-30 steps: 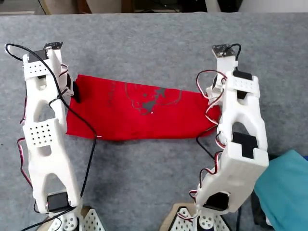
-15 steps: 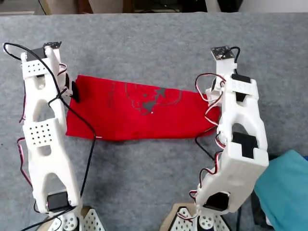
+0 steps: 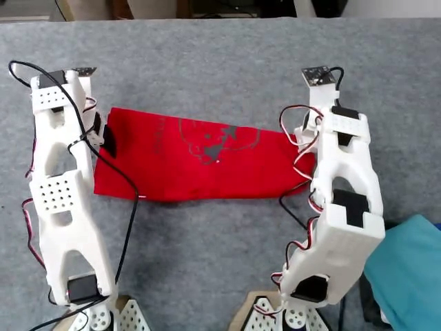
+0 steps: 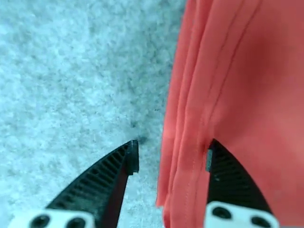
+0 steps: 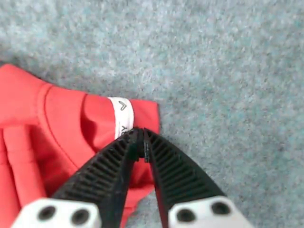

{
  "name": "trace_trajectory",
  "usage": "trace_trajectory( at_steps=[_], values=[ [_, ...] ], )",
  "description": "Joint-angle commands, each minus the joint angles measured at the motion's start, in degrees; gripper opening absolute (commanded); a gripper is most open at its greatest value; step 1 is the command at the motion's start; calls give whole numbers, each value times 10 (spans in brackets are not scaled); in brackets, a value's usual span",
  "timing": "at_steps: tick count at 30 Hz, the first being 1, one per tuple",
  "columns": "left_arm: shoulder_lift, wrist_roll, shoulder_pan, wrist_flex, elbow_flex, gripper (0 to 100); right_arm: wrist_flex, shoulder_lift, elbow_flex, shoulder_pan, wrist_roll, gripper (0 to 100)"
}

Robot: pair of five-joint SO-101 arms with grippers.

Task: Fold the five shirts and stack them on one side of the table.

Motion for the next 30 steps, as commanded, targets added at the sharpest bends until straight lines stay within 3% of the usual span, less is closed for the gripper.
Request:
trace_trajectory(
  at_steps=[1,5,11,20,26,30],
  values=[
    [29,-4,9,-14,-9,239,-11,-3,-2,2,-6,8],
    [51,-3,6,11,-52,230,-11,-3,-2,2,-7,8],
    [64,-5,17,12,-56,19,-11,-3,-2,2,-7,8],
    [64,-3,-7,12,-61,18,-11,-3,-2,6,-7,8],
    [52,-5,-83,13,-72,18,-11,-3,-2,7,-11,8],
    [16,-5,-123,13,-76,18,-17,-3,-7,28,-51,9]
  ],
)
